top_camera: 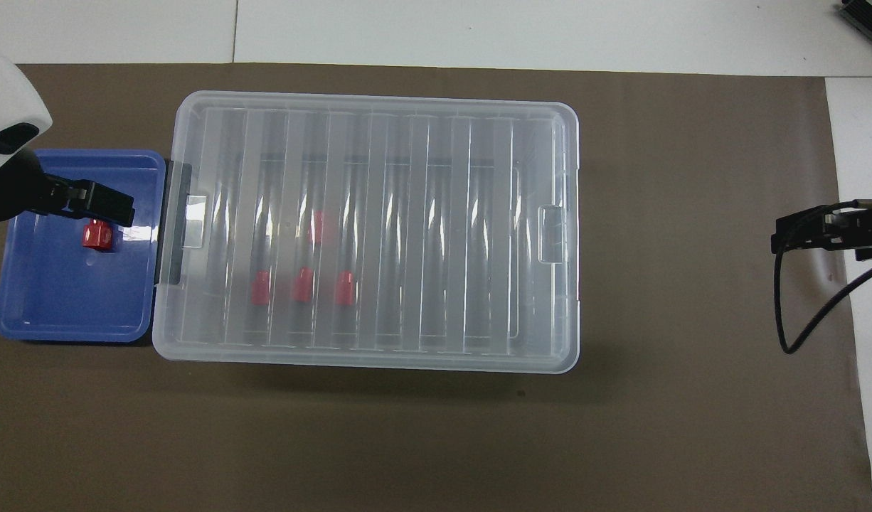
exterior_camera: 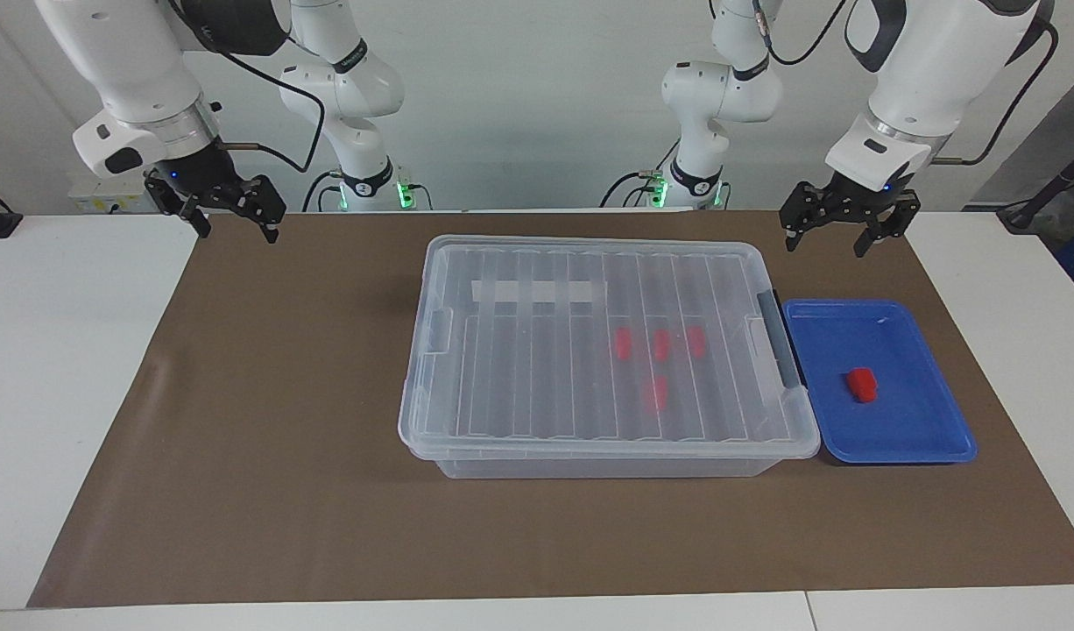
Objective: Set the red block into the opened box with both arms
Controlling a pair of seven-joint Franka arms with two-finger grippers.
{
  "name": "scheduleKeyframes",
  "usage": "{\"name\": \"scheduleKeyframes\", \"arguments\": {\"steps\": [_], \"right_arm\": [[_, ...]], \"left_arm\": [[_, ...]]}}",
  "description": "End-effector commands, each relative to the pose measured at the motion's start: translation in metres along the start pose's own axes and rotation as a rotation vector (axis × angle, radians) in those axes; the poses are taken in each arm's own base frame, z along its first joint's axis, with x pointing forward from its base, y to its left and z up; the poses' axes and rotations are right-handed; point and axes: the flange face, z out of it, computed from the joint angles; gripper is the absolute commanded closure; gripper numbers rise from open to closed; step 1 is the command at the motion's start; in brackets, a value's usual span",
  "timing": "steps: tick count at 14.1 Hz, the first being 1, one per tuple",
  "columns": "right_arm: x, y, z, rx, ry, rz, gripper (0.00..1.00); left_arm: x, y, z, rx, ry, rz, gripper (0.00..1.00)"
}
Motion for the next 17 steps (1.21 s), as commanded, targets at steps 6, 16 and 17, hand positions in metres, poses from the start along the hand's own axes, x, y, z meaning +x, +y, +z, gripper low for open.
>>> {"name": "scheduleKeyframes", "arguments": {"steps": [6,16,17], "right_arm": [[-0.002,-0.004,0.001,0.008,0.0,0.015,0.0],[-0.002,-0.111,0.051,0.036,0.112,0.024,0.0],[-0.002,-0.126,0.057,0.043,0.126,0.033,0.0]], "left_arm": [[-0.01,-0.002,-0.001,0.009,-0.007,-0.008,0.0],[-0.01,-0.002,-0.002,0.01,-0.005,-0.008,0.0],[-0.01,-0.002,-0.001,0.009,-0.007,-0.008,0.0]]}}
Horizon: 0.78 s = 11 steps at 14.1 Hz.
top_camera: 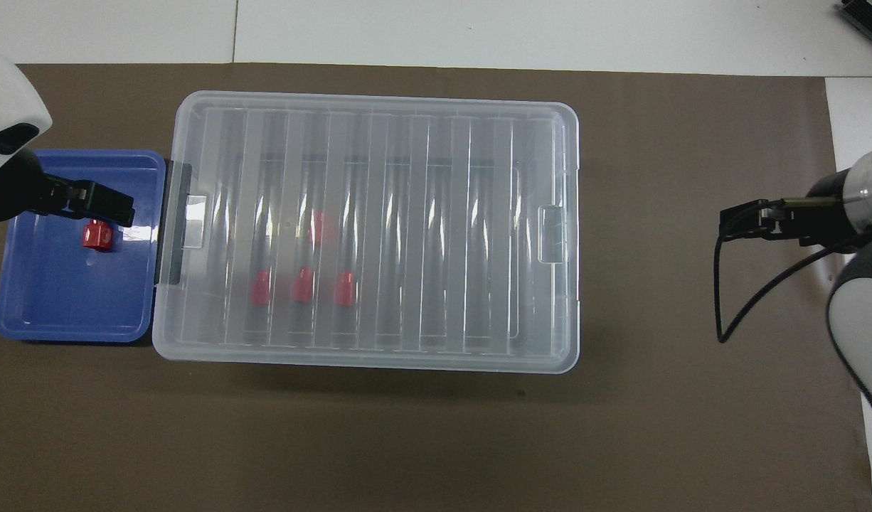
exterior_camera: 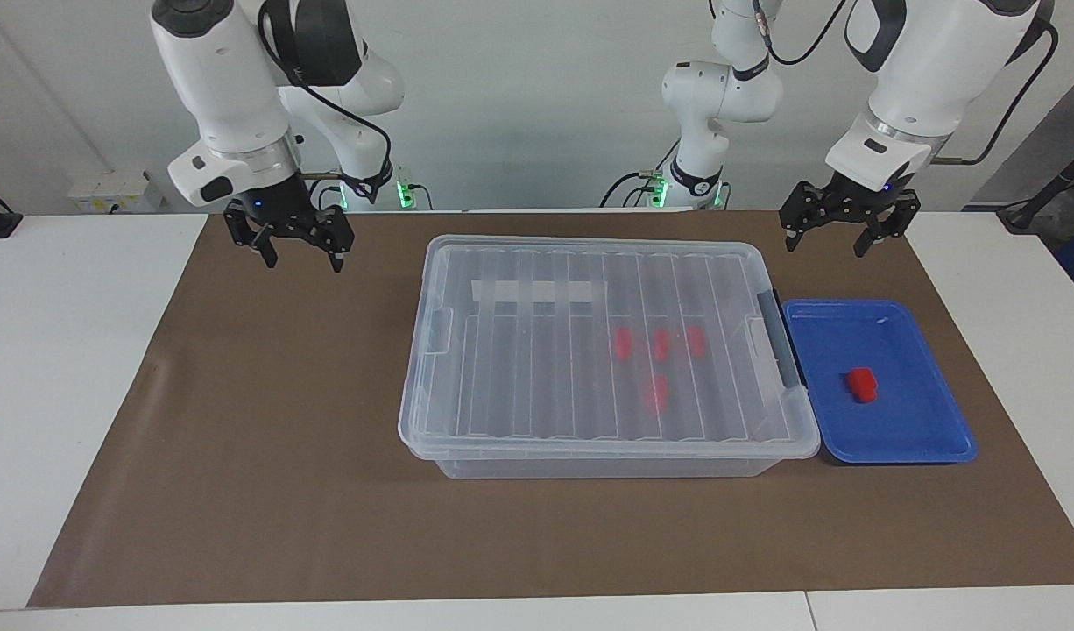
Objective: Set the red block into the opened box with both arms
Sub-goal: 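Reach the right gripper to the clear lid's handle edge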
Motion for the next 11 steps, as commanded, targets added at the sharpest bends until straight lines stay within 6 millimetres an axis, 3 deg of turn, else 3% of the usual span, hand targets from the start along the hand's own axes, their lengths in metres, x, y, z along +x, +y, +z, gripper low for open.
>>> {"name": "scheduleKeyframes", "arguments": {"steps": [1,6,11], "right_arm": [[-0.003,-0.03,0.025,0.019,0.024,0.046,0.0],[0.0,-0.072,0.057,0.037,0.05,0.035,0.0],[0.007,-0.097,0.096,0.037,0.041,0.004,0.0]], "left_arm": [[-0.01,-0.002,-0.001,0.009,-0.006,-0.008,0.0],[-0.01,-0.002,-0.001,0.009,-0.006,-0.008,0.0],[-0.01,-0.002,-0.001,0.009,-0.006,-0.008,0.0]]}}
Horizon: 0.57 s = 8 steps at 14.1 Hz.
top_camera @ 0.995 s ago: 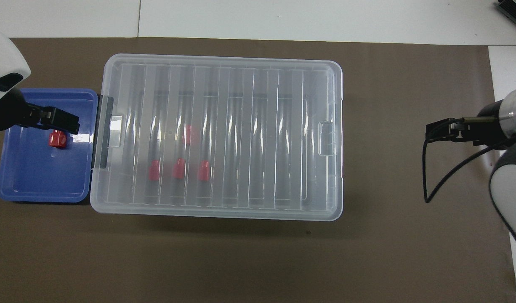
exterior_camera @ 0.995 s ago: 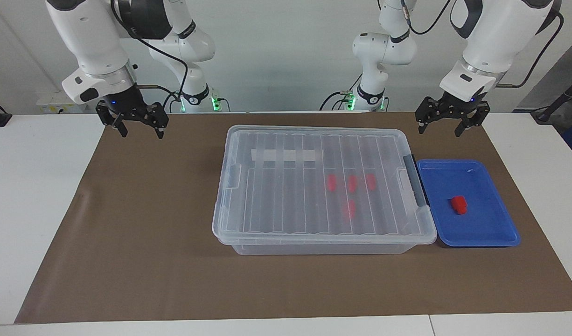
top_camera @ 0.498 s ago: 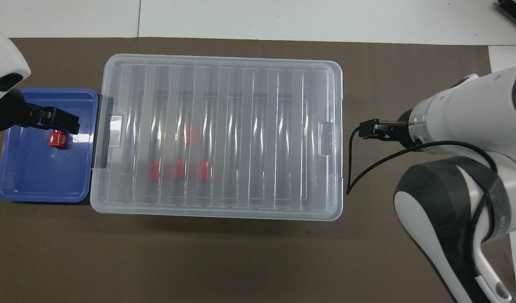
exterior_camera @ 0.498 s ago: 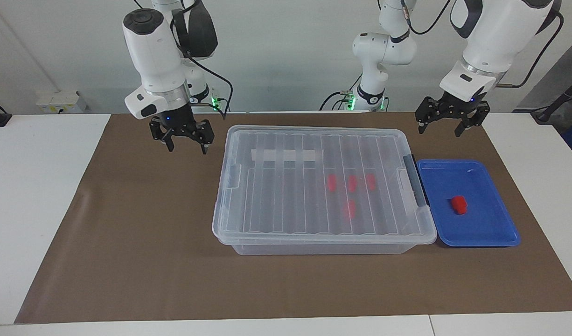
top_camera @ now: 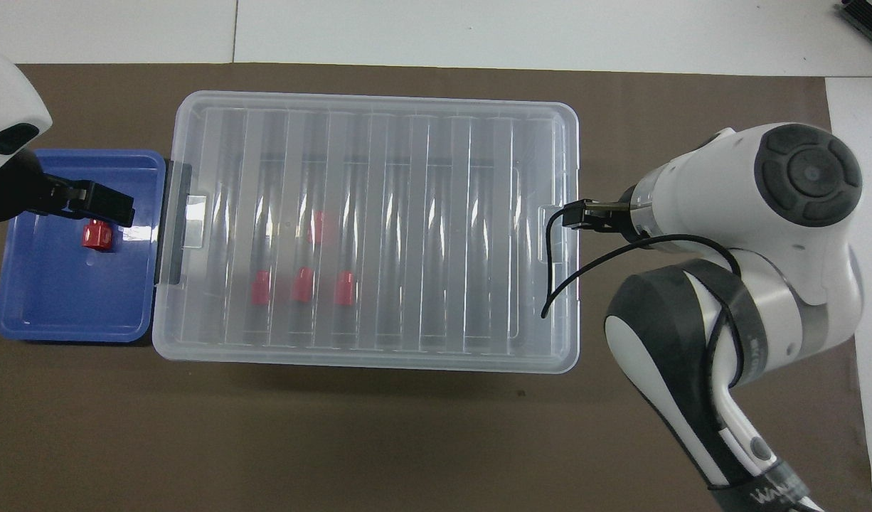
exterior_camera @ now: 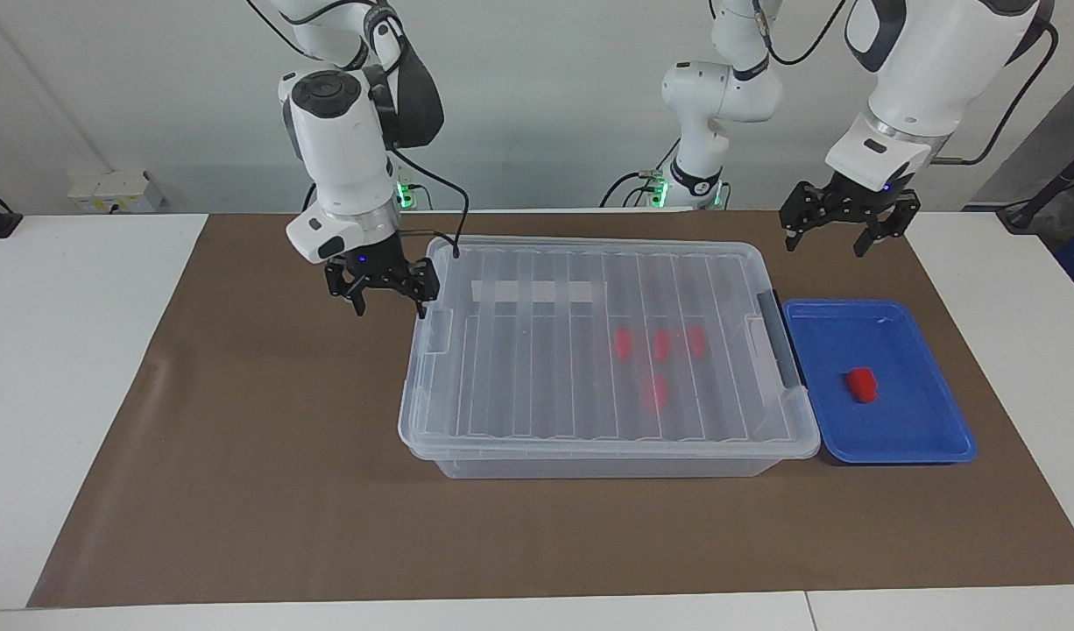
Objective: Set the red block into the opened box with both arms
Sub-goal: 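Reach the right gripper to the clear lid's handle edge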
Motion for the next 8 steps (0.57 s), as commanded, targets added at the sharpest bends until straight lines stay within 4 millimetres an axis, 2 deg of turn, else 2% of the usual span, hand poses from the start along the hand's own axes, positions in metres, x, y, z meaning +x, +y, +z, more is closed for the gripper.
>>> {"name": "scheduleKeyframes", "arguments": {"steps": [1,3,5,8], "right_arm": [[0.003,-0.01,0.021,0.005,-0.006,0.016,0.0],[0.002,-0.009,0.023,0.003,-0.01,0.014,0.0],[0.002,-0.008,0.025,0.001,-0.016,0.01,0.0],[0.004,0.002,0.028,-0.007,-0.028,0.011,0.0]], "left_arm": [[-0.01,-0.006,-0.001,0.01,-0.006,-0.015,0.0],[-0.011,-0.022,-0.002,0.01,-0.005,-0.044,0.0],[-0.015,-0.048,-0.002,0.01,-0.007,-0.095,0.0],[-0.022,-0.059,-0.003,0.007,-0.015,-0.108,0.0]]}}
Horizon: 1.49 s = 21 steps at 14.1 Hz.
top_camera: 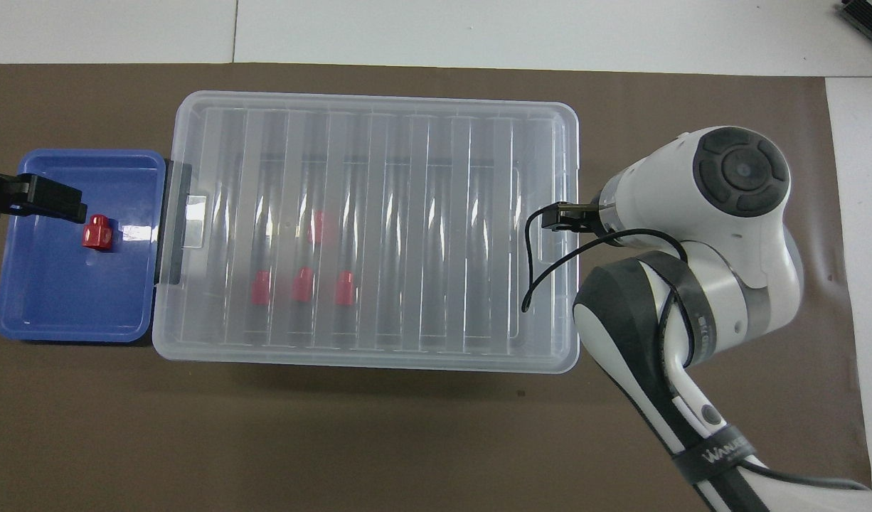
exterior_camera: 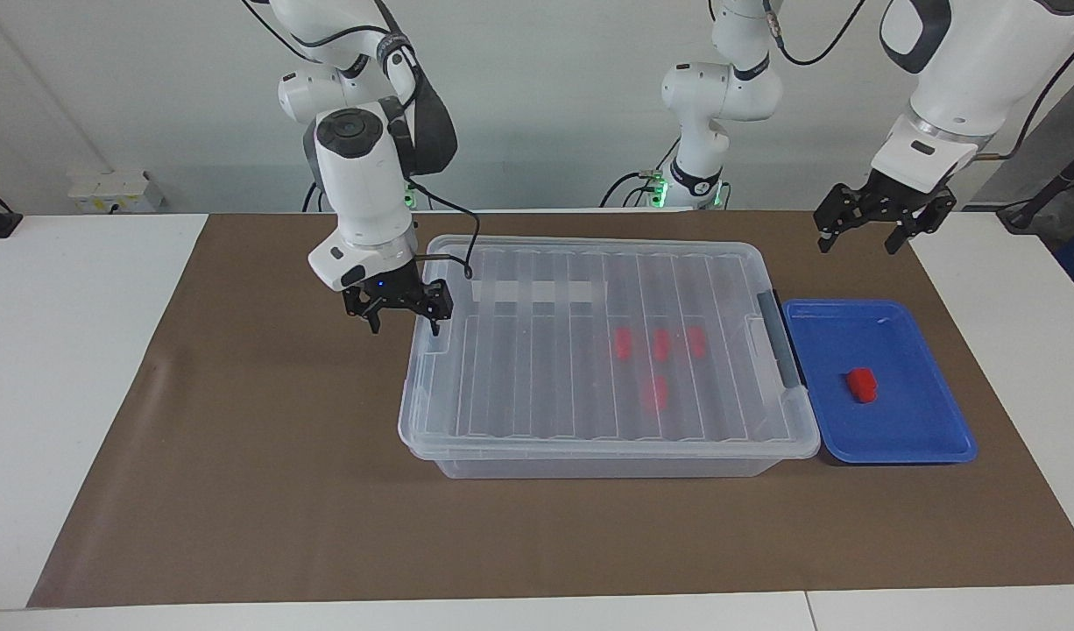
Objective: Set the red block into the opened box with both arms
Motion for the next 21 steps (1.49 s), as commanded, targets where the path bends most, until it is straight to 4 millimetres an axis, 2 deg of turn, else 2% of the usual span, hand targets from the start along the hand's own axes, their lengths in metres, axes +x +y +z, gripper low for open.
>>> {"name": "scheduleKeyframes", "arguments": {"steps": [1,3,5,7,10,11,13,14,17,19,21], "right_arm": [[0.0,0.009,0.001,0.002,-0.007,-0.003,0.0],[0.003,0.019,0.002,-0.002,-0.013,-0.027,0.0],[0.003,0.023,0.004,-0.006,-0.023,-0.057,0.0],[0.008,0.037,0.004,-0.007,-0.023,-0.073,0.0],[0.013,0.06,0.007,-0.014,-0.042,-0.117,0.0],[0.017,0.071,0.007,-0.015,-0.04,-0.125,0.0],[0.022,0.084,0.006,-0.015,-0.037,-0.151,0.0],[0.024,0.092,0.006,-0.015,-0.037,-0.159,0.0],[0.028,0.117,0.008,-0.018,-0.047,-0.19,0.0],[0.029,0.131,0.01,-0.02,-0.06,-0.194,0.0],[0.03,0.145,0.011,-0.022,-0.075,-0.202,0.0]], "left_arm": [[-0.012,-0.003,-0.002,0.007,-0.009,-0.003,0.0],[-0.011,0.015,-0.005,0.006,0.008,0.018,0.0],[-0.01,0.023,-0.005,0.014,0.013,0.05,0.0],[-0.009,0.024,0.003,0.02,0.041,0.081,0.0],[-0.012,0.021,0.026,0.027,0.106,0.132,0.0],[-0.011,0.016,0.033,0.03,0.123,0.143,0.0],[-0.006,-0.01,0.037,0.038,0.13,0.195,0.0],[-0.001,-0.02,0.048,0.039,0.116,0.24,0.0],[0.016,-0.055,0.093,0.038,0.082,0.277,0.0],[0.025,-0.069,0.121,0.044,0.085,0.303,0.0],[0.018,-0.086,0.158,0.052,0.105,0.237,0.0]]}}
